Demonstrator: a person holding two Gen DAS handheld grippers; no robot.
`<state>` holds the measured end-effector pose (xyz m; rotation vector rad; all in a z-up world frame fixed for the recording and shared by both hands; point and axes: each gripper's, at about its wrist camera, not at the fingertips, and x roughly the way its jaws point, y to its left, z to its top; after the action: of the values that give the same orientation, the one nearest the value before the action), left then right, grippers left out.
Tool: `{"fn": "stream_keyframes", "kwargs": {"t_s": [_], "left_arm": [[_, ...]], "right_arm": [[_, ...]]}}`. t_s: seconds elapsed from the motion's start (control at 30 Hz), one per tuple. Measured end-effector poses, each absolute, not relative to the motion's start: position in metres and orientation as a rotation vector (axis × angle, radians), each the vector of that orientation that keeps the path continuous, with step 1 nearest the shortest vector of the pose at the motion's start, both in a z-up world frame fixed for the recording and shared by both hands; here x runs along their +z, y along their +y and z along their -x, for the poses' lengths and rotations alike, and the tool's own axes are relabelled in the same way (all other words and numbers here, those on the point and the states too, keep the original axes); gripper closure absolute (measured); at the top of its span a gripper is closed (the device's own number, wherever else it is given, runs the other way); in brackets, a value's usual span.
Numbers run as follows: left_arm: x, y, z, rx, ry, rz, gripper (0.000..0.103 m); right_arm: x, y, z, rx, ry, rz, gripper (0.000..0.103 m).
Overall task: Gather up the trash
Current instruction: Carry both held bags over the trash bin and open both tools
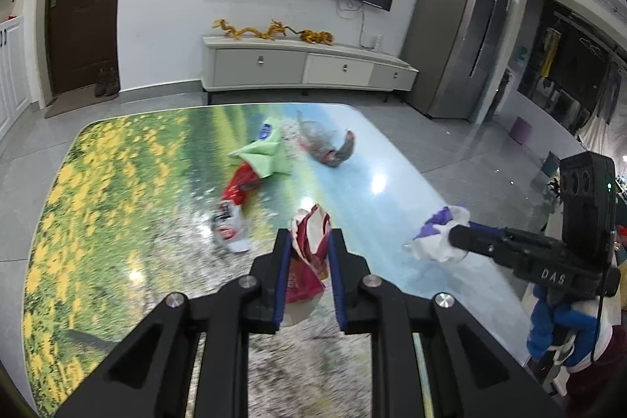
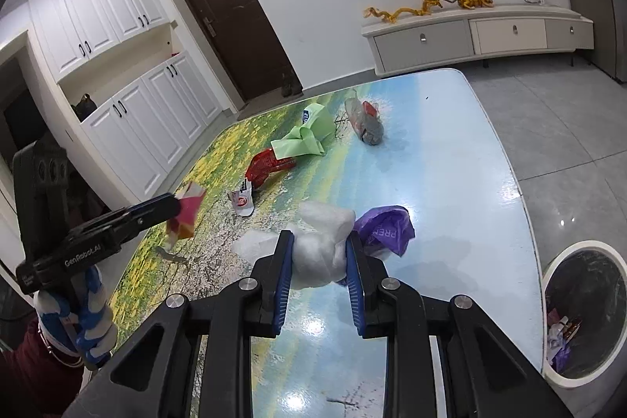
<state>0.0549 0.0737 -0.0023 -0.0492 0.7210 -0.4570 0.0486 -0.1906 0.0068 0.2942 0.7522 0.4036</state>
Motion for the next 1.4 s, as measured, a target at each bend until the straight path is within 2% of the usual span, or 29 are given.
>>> {"fn": "stream_keyframes", "kwargs": {"t_s": [0.3,0.53,0.63,0.7,0.8,0.9,1.13,1.4], "left_arm": [[0.007,0.033,-0.066,-0.519,0.713,0.036,0.085],[0.002,0.050,-0.067,-0.482,0.728,0.057,0.085],[-0.001,0.065,-0.070,-0.448,0.740,0.076,0.085],[-0.002,0.075,-0.072,-0.429,0.740,0.084,0.085],[-0.003,0.087,-0.073,-0.408,0.736,0.091,0.085],[-0.004,0.096,-0.075,-0.391,0.740,0.101,0.085],[0.005,0.080,-0.078,-0.430,0.731,0.078,0.085],[0.020,-0.009,-0.082,-0.611,0.730,0.031,0.085]], "right_arm": [[0.021,-0.204,-0.046,0.419,0.713,-0.280,0.078],[0.002,-0.191,-0.062,0.483,0.778,-0.300,0.078],[-0.020,-0.189,-0.077,0.553,0.857,-0.456,0.077],[-0.047,-0.178,-0.087,0.690,0.980,-0.650,0.077],[-0.067,-0.147,-0.085,0.784,1.098,-0.653,0.077],[-0.073,-0.125,-0.077,0.826,1.139,-0.562,0.077],[-0.060,-0.137,-0.067,0.792,1.071,-0.488,0.077],[-0.015,-0.245,-0.051,0.547,0.869,-0.480,0.077]]}}
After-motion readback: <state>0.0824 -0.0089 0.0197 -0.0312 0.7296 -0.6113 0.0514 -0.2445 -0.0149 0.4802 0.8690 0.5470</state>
